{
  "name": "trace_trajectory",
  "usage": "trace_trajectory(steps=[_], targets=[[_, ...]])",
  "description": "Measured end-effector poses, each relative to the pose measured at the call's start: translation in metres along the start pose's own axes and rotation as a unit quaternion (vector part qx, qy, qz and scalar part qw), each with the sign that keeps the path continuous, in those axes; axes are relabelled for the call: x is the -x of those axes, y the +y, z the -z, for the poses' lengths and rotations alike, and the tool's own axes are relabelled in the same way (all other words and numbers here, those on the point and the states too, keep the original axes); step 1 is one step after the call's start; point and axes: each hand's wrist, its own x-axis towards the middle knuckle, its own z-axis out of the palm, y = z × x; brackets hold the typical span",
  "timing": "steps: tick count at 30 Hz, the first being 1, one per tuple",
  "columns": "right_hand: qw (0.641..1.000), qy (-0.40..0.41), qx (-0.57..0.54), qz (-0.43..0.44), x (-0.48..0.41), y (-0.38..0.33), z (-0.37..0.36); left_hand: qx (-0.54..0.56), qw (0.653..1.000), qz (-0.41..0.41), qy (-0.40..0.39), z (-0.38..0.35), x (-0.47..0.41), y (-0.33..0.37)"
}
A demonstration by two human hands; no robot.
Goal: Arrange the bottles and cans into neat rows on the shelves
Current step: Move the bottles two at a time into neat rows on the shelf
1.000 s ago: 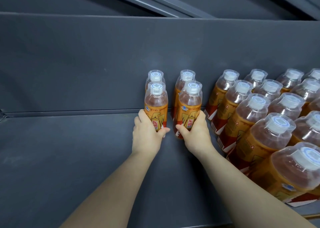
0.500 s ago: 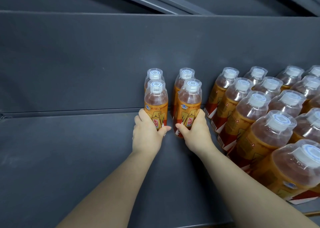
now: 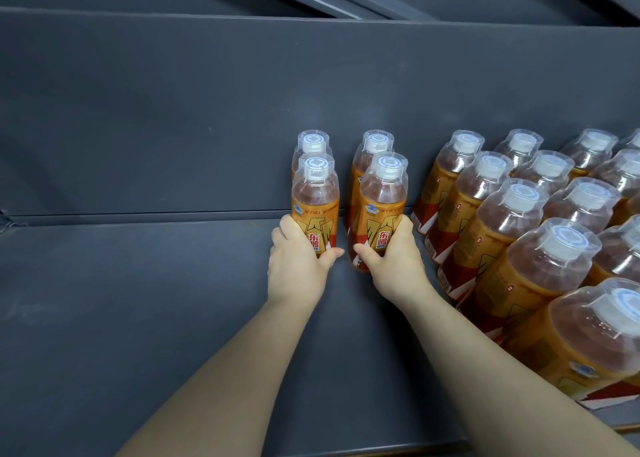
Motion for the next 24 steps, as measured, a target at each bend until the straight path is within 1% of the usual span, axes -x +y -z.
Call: trace_trajectory(steps=[4,8,10,12,16,18,19,21,24], targets=[[1.0,-0.001,-0.003,-0.007,0.001,0.001,-0.001,0.013,1.0,0.008,-0.014,0.003,0.0,0.001],[1.0,-0.003,-0.012,-0.015,0.005,-0.001,0.001,0.074,0.996,0.02,-0.053,0.012,0.001,-0.003],[1.0,0.006,-0.018,-0.017,0.011,-0.002,0.002,0.098,0.993,0.016,-0.06,0.018,0.005,-0.006],[1.0,0.015,-0.014,-0.016,0.018,-0.003,0.005,0.089,0.994,0.01,-0.06,0.024,0.013,-0.009],[0.999,0.046,0.022,-0.019,0.039,-0.004,0.014,0.031,0.998,0.002,-0.052,0.036,0.031,-0.013],[0.997,0.059,0.058,0.007,0.052,-0.005,0.014,-0.009,0.999,-0.01,-0.052,0.041,0.041,-0.017],[0.995,0.051,0.085,0.032,0.058,-0.006,0.014,-0.031,0.998,-0.018,-0.053,0.044,0.046,-0.019],[0.984,-0.002,0.146,0.099,0.069,-0.008,0.012,-0.072,0.995,-0.04,-0.054,0.051,0.057,-0.024],[0.954,-0.101,0.206,0.191,0.081,-0.016,0.004,-0.134,0.986,-0.079,-0.052,0.062,0.069,-0.037]])
